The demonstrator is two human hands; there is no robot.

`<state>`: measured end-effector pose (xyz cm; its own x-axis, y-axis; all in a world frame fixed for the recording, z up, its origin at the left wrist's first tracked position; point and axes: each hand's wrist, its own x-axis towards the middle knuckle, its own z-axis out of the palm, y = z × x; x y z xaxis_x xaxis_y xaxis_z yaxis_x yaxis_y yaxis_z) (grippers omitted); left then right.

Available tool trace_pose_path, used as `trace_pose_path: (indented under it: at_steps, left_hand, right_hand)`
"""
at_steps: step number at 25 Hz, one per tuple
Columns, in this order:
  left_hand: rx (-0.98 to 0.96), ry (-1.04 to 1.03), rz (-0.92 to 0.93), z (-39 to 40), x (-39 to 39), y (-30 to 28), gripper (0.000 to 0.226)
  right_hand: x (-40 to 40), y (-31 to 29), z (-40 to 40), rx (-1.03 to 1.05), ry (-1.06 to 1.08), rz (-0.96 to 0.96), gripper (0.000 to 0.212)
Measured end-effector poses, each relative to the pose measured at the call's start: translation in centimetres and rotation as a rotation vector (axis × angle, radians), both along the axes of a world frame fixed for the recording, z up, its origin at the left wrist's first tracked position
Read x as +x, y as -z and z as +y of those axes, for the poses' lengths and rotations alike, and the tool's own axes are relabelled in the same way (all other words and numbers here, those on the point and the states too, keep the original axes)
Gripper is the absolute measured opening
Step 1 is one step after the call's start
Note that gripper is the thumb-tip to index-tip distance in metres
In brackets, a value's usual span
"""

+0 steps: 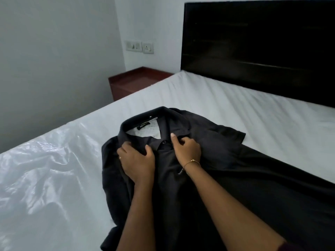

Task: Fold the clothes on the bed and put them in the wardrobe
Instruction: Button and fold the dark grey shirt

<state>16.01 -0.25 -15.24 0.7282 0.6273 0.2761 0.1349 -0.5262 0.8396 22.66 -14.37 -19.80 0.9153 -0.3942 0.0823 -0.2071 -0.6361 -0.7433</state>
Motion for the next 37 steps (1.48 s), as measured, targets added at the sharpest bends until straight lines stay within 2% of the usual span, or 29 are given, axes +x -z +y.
trace_pose_path:
  at_steps: [2, 3, 6, 7, 8, 9, 10, 11, 12, 14, 16, 17, 20, 22, 26, 29, 32, 34, 37]
  left_hand:
    - [-0.078, 0.053, 0.113, 1.4, 1.0, -0.9, 0.037]
    - [-0.076, 0.084, 0.148, 2.3, 1.8, -1.4, 0.031]
    - [-0.095, 0.09, 0.139, 5.6, 3.2, -3.7, 0.022]
    - [-0.239, 0.076, 0.053, 6.2, 3.7, -4.7, 0.021]
    - [-0.492, 0.112, -0.093, 6.2, 4.1, -5.8, 0.021]
    - [-0.759, 0.225, -0.241, 5.8, 4.4, -6.6, 0.023]
    - [-0.935, 0.383, -0.358, 5.1, 4.6, -6.7, 0.026]
    - [-0.951, 0.519, -0.41, 4.3, 4.5, -6.5, 0.027]
    - [-0.846, 0.595, -0.392, 3.3, 4.3, -6.1, 0.028]
    - [-0.555, 0.55, -0.307, 1.6, 4.2, -5.4, 0.023]
    - [-0.275, 0.475, -0.3, 0.8, 4.6, -5.0, 0.017]
    - [-0.141, 0.5, -0.284, 0.6, 4.9, -4.8, 0.015]
    - [0.162, 0.565, -0.036, 0.1, 5.9, -3.1, 0.013]
    - [0.268, 0.533, 0.1, -0.2, 6.1, -1.8, 0.014]
    - [0.345, 0.539, 0.186, 0.2, 6.9, -1.1, 0.026]
    - [0.353, 0.516, 0.198, -0.1, 7.2, -0.8, 0.016]
    - [0.299, 0.471, 0.19, -0.1, 7.3, -0.8, 0.017]
    - [0.249, 0.47, 0.204, 0.0, 7.3, -1.0, 0.018]
    - [0.082, 0.507, 0.156, -0.2, 6.7, -1.4, 0.018]
  right_hand:
    - [1.5, -0.8, -0.2, 0.059, 0.091, 0.072, 0.083]
    - [2.4, -1.2, -0.6, 0.054, 0.135, 0.111, 0.081]
    - [5.9, -1.7, -1.0, 0.116, 0.152, 0.066, 0.046]
    - [6.6, -1.4, -0.8, 0.171, 0.107, 0.005, 0.038]
    - [7.0, -1.0, -0.5, 0.232, 0.059, -0.068, 0.04]
    - [7.1, -0.6, -0.2, 0.289, 0.016, -0.136, 0.045]
    - [7.0, -0.2, 0.1, 0.334, -0.029, -0.188, 0.05]
    - [7.0, -0.2, 0.1, 0.374, -0.073, -0.22, 0.053]
    - [7.2, -0.4, 0.1, 0.422, -0.115, -0.239, 0.056]
    - [7.7, -0.7, -0.5, 0.532, -0.183, -0.242, 0.057]
    - [7.7, -0.6, -1.2, 0.548, -0.199, -0.253, 0.048]
    - [7.6, -0.5, -1.4, 0.533, -0.204, -0.263, 0.043]
    - [7.1, -0.1, -2.1, 0.554, -0.174, -0.289, 0.04]
    - [6.9, -0.2, -2.6, 0.606, -0.184, -0.306, 0.041]
    - [6.4, -0.8, -2.8, 0.823, -0.244, -0.316, 0.047]
    - [5.7, -1.3, -2.9, 0.895, -0.33, -0.254, 0.062]
    - [5.3, -1.7, -2.7, 0.7, -0.369, -0.194, 0.07]
    - [5.3, -1.9, -2.8, 0.472, -0.376, -0.159, 0.072]
    - [5.6, -2.3, -2.7, 0.08, -0.326, -0.188, 0.059]
